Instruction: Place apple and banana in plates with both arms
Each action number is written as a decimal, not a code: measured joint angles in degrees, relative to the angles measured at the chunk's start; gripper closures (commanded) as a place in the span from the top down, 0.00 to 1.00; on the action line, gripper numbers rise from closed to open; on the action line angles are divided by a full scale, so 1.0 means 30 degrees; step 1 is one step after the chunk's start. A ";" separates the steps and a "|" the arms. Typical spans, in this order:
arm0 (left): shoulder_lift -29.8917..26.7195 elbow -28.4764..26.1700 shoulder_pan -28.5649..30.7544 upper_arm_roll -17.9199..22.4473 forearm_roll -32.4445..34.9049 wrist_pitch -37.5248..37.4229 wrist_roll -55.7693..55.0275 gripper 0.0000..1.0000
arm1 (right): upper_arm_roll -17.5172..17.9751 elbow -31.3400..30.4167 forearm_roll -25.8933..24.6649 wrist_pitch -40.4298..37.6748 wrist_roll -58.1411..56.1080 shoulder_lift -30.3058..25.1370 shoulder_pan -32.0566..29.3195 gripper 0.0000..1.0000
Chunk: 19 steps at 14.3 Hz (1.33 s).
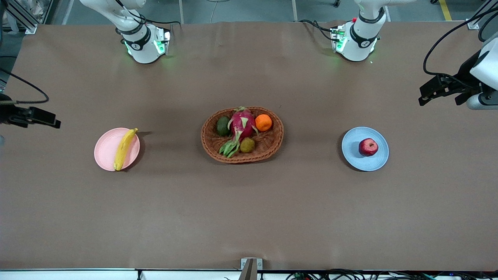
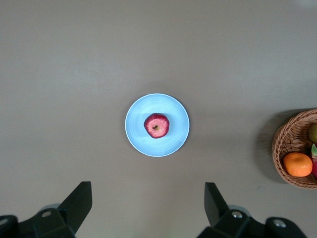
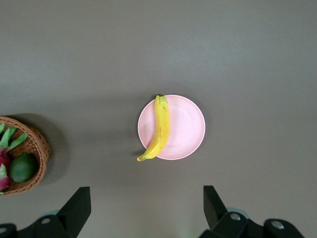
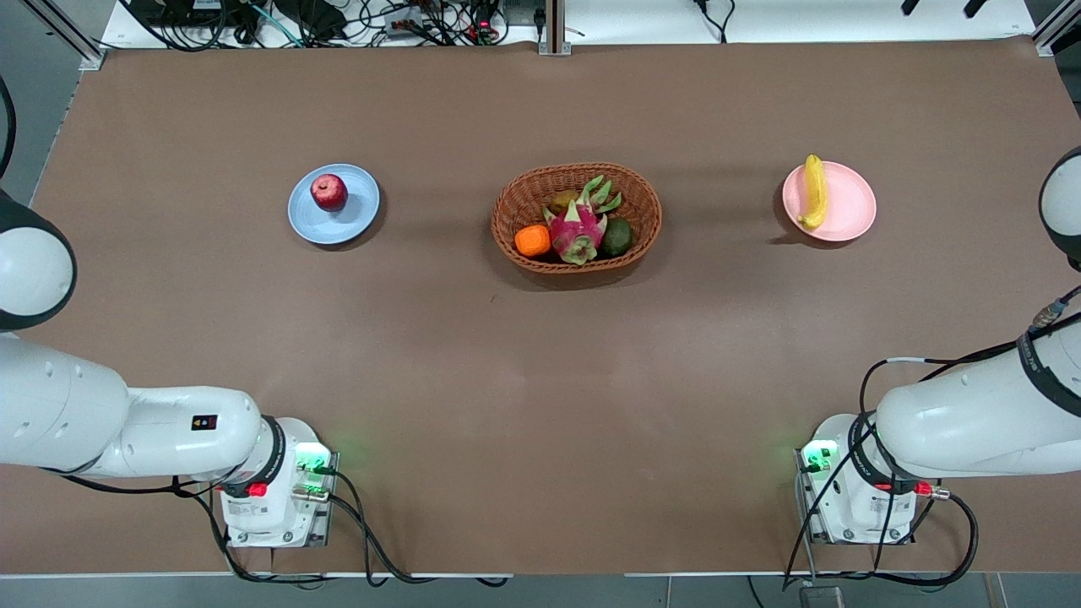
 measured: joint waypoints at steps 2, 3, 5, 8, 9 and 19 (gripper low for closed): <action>0.0000 0.0000 0.0008 0.0009 -0.0001 0.0001 0.0000 1.00 | -0.0032 0.0327 -0.0069 0.0203 0.0023 -0.0080 -0.0073 1.00; 0.0000 0.0000 0.0009 0.0011 -0.0001 0.0002 0.0000 1.00 | -0.0045 0.0579 -0.0123 0.0416 0.0045 -0.0047 -0.0142 1.00; -0.0001 0.0000 0.0009 0.0011 -0.0001 0.0003 0.0000 1.00 | -0.0052 0.0961 -0.0154 0.0510 0.0054 -0.0046 -0.0238 1.00; -0.0001 0.0000 0.0009 0.0011 -0.0002 0.0003 0.0000 1.00 | -0.0034 0.1018 -0.0339 0.1260 0.0055 -0.0053 -0.0244 1.00; -0.0001 0.0000 0.0009 0.0011 -0.0002 0.0003 0.0000 1.00 | -0.0025 0.0868 -0.0411 0.1858 0.0055 -0.0112 -0.0243 1.00; -0.0001 0.0001 0.0005 0.0003 -0.0003 0.0017 0.0000 1.00 | -0.0032 -0.2249 -0.0546 0.3353 0.0056 -0.2508 -0.0246 1.00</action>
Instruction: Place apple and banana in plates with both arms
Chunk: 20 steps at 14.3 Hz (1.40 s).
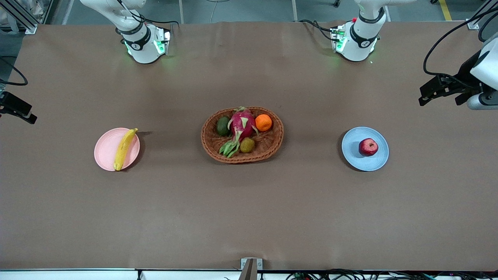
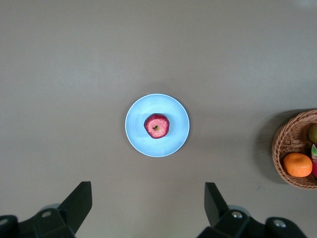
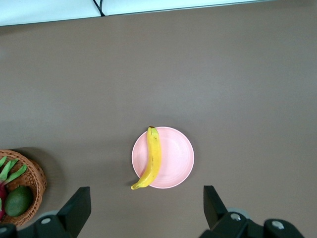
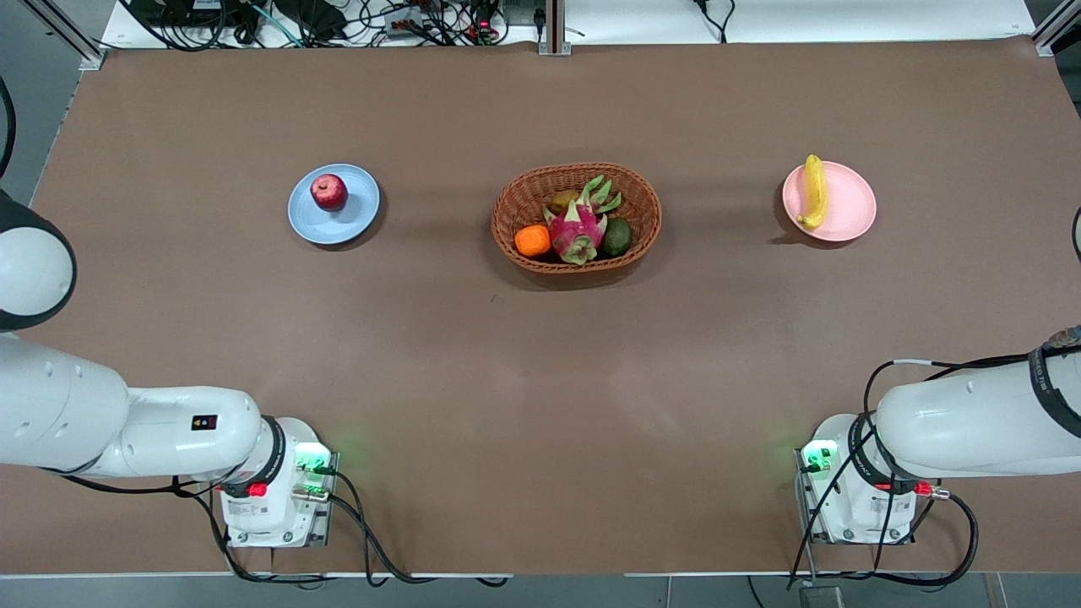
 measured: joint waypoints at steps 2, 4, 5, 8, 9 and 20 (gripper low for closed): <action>0.0000 0.0000 0.0000 0.0000 0.0000 0.0006 0.0000 1.00 | 0.0000 -0.0044 -0.0002 -0.0032 0.0000 -0.0069 0.0000 1.00; 0.0000 0.0000 0.0000 0.0000 0.0000 0.0014 0.0000 1.00 | 0.0010 -0.0073 -0.0002 -0.0029 -0.0001 -0.0080 0.0000 1.00; 0.0000 0.0000 0.0000 0.0003 0.0000 0.0016 0.0000 1.00 | 0.0022 -0.0104 -0.0002 -0.0016 -0.0001 -0.0080 0.0000 1.00; -0.0001 0.0000 0.0001 0.0005 0.0000 0.0025 -0.0005 1.00 | 0.0075 -0.0232 -0.0002 0.0019 -0.0002 -0.0080 0.0002 1.00; -0.0002 0.0000 0.0001 0.0006 0.0000 0.0025 -0.0006 1.00 | 0.0098 -0.0261 -0.0002 0.0024 -0.0002 -0.0080 0.0002 1.00; -0.0125 0.0000 -0.0002 -0.0165 0.0000 0.0023 -0.0010 1.00 | 0.0096 -0.0294 -0.0003 -0.0070 0.0000 -0.0124 0.0002 1.00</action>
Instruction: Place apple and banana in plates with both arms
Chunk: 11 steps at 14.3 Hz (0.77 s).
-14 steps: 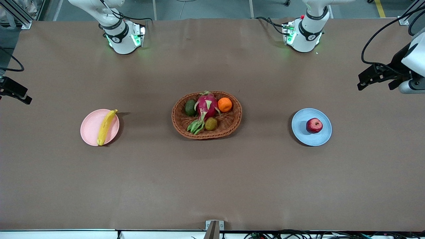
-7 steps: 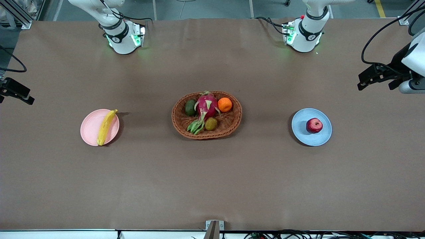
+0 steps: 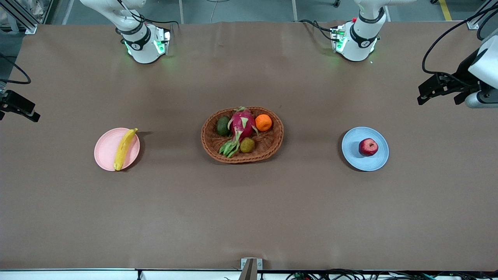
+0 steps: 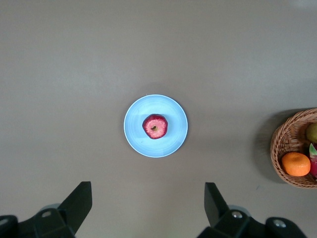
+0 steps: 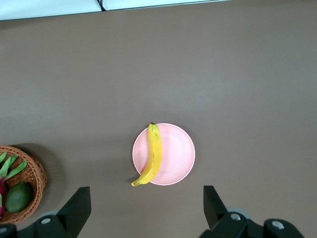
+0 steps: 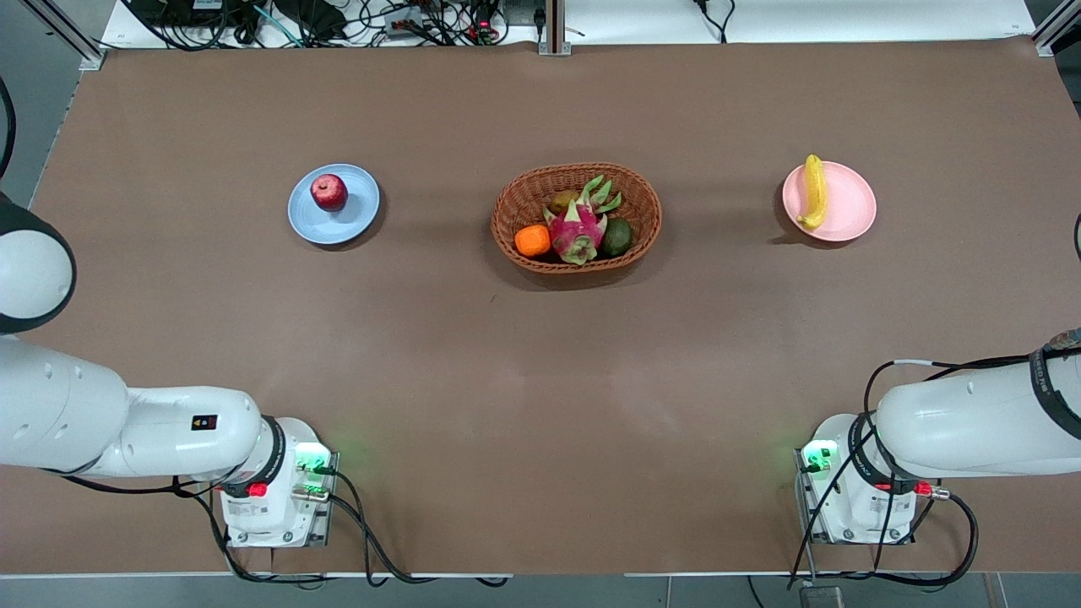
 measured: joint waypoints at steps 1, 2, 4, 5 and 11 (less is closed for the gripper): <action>-0.0012 0.0000 0.0006 0.0003 0.0000 0.0000 0.0000 1.00 | 0.0001 -0.0001 0.0000 -0.0003 0.0000 0.0000 0.0000 1.00; -0.0020 0.0000 0.0011 0.0009 0.0000 0.0000 0.0000 1.00 | 0.0003 -0.0003 0.0000 -0.0004 0.0000 0.0000 0.0000 1.00; -0.0036 0.0000 0.0030 0.0022 0.0001 -0.0029 0.0000 1.00 | 0.0003 -0.0004 0.0000 -0.0006 0.0000 0.0000 0.0000 1.00; -0.0039 0.0000 0.0038 0.0023 0.0035 -0.0038 0.0000 1.00 | 0.0003 -0.0006 0.0000 -0.0007 0.0000 -0.0001 0.0000 1.00; -0.0052 0.0000 0.0053 0.0030 0.0230 -0.0046 0.0000 1.00 | 0.0028 -0.0031 0.0000 -0.0009 0.0000 -0.0001 0.0000 1.00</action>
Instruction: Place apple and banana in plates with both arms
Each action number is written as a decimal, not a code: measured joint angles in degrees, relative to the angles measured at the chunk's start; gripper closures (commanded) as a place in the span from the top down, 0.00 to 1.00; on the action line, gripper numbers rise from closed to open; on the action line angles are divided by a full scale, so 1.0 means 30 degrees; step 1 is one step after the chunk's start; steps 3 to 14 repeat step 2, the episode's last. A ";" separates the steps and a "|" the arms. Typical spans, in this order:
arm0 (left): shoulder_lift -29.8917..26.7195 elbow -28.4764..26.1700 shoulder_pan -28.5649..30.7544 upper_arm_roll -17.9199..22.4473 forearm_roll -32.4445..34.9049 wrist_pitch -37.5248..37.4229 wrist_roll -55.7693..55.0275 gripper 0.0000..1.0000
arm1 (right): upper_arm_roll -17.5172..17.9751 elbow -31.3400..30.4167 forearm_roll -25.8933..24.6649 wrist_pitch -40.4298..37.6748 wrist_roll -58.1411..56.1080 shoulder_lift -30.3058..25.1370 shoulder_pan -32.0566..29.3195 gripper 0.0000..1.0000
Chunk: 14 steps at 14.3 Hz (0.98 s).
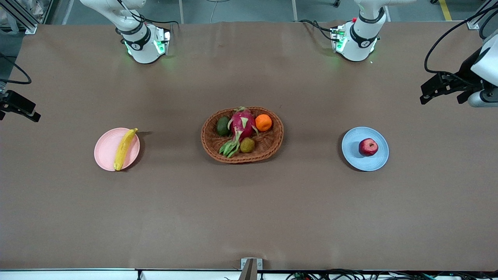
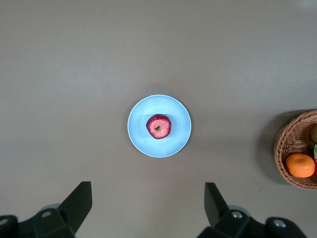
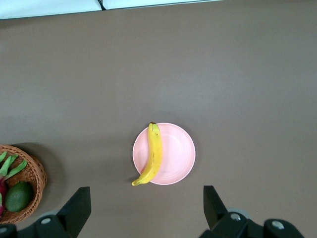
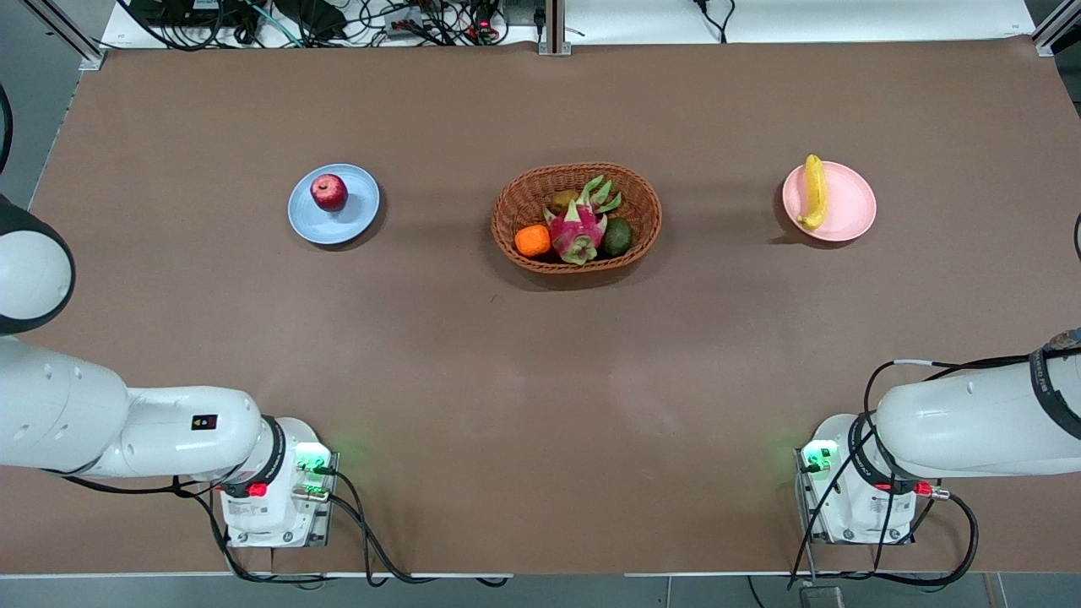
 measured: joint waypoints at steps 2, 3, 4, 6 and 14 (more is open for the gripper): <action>0.0000 0.0013 0.0000 0.0000 0.0001 0.0001 0.0000 1.00 | 0.0006 -0.0010 0.0000 0.0000 0.0000 0.0000 0.0000 1.00; 0.0000 0.0013 0.0000 0.0000 0.0001 0.0001 0.0000 1.00 | 0.0006 -0.0010 0.0000 0.0000 0.0000 0.0000 0.0000 1.00; 0.0000 0.0013 0.0000 0.0000 0.0001 0.0001 0.0000 1.00 | 0.0006 -0.0010 0.0000 0.0000 0.0000 0.0000 0.0000 1.00; 0.0000 0.0013 0.0000 0.0000 0.0001 0.0001 0.0000 1.00 | 0.0006 -0.0010 0.0000 0.0000 0.0000 0.0000 0.0000 1.00; 0.0000 0.0013 0.0000 0.0000 0.0001 0.0001 0.0000 1.00 | 0.0006 -0.0010 0.0000 0.0000 0.0000 0.0000 0.0000 1.00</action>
